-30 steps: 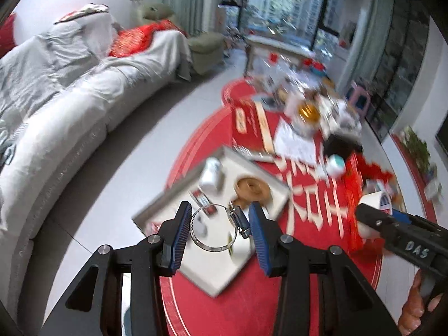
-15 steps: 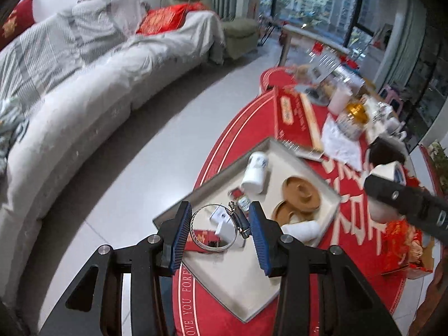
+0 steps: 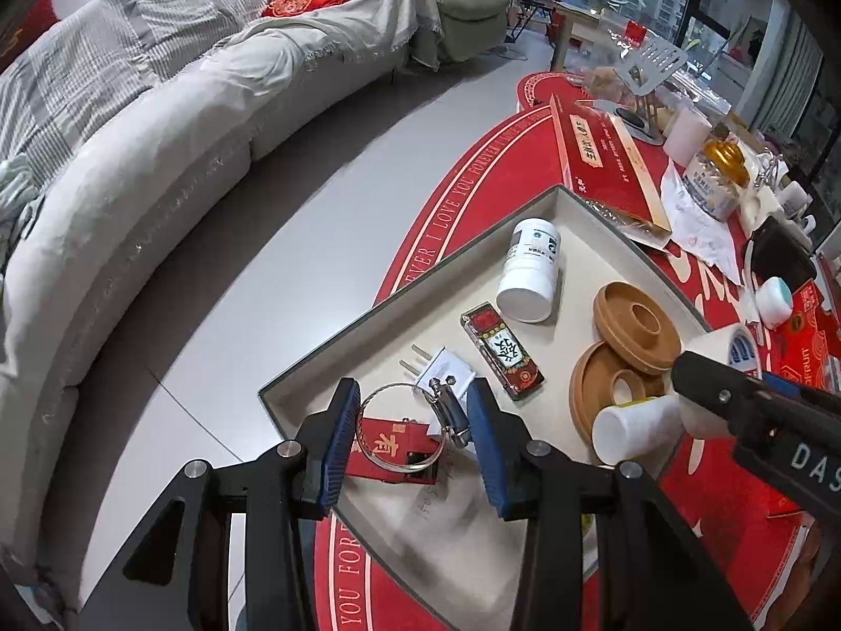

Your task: Organize rigid objects

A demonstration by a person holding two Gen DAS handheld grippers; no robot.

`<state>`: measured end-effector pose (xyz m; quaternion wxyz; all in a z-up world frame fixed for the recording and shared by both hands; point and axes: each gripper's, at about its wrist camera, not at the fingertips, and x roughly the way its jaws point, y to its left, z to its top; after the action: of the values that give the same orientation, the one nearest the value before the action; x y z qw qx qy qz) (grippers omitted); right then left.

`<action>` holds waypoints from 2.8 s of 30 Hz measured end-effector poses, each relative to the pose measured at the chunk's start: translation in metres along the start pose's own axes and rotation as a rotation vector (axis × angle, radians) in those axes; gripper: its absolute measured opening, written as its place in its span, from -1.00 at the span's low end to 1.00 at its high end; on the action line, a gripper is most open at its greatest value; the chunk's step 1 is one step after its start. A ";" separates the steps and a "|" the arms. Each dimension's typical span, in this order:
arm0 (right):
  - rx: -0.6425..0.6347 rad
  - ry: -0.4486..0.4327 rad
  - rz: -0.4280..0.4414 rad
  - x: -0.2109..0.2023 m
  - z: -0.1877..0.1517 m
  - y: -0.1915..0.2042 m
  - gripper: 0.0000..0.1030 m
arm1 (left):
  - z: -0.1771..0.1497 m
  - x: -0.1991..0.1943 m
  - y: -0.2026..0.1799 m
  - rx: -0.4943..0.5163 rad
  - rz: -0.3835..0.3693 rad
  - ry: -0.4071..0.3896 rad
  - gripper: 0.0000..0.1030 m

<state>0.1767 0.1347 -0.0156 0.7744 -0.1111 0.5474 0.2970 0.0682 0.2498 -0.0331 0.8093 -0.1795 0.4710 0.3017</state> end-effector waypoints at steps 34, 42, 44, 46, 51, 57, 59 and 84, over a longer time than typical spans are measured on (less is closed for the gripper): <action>-0.003 0.068 -0.013 0.038 0.006 0.010 0.06 | 0.001 0.031 -0.011 0.051 -0.010 0.066 0.00; -0.009 0.046 -0.027 0.030 0.004 0.007 0.71 | 0.001 0.027 -0.004 0.030 -0.015 0.065 0.74; -0.032 0.043 -0.045 0.024 0.002 0.007 0.71 | 0.000 0.025 -0.004 0.039 -0.005 0.067 0.75; -0.033 0.045 -0.039 0.019 0.000 0.005 1.00 | -0.001 0.017 -0.003 0.044 -0.002 0.044 0.75; 0.010 0.002 0.010 0.000 -0.007 -0.005 1.00 | 0.000 -0.011 0.003 0.038 0.007 -0.046 0.76; 0.011 0.027 0.033 -0.015 -0.007 -0.004 1.00 | 0.000 -0.024 0.006 0.044 0.001 0.046 0.77; 0.002 0.054 0.016 -0.017 -0.006 -0.001 1.00 | 0.000 -0.026 0.006 0.024 -0.011 0.073 0.77; -0.074 0.104 -0.022 -0.044 0.005 0.027 1.00 | 0.012 -0.059 0.008 -0.006 0.055 0.087 0.78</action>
<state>0.1551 0.1441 0.0312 0.7434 -0.1610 0.5745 0.3024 0.0488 0.2442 0.0238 0.7788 -0.1821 0.5097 0.3170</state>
